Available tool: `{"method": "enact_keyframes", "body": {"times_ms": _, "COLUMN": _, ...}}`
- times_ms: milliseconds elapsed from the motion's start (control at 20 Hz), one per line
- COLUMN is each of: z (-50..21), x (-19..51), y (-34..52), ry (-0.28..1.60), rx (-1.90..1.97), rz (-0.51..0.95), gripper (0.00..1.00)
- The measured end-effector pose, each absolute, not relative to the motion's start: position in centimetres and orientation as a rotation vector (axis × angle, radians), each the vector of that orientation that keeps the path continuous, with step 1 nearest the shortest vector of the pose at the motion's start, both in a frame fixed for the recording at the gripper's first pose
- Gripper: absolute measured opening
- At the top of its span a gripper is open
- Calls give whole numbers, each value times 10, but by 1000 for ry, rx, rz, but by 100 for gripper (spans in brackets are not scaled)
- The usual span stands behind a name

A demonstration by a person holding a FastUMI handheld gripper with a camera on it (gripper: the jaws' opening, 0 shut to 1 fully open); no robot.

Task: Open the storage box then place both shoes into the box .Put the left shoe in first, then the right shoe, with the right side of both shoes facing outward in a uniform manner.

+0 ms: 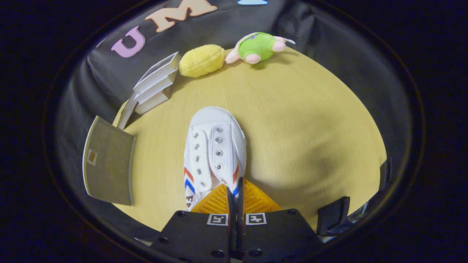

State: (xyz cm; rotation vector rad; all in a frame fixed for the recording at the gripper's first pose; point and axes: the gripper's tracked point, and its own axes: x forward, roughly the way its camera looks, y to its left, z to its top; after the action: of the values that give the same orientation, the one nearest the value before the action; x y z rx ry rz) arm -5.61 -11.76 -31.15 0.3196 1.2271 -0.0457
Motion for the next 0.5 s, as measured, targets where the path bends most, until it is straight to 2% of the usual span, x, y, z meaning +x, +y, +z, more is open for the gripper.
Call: {"method": "enact_keyframes", "body": {"times_ms": 500, "z": -263, "x": -51, "y": -86, "ry": 1213, "rx": 376, "rz": -90, "gripper": 4}}
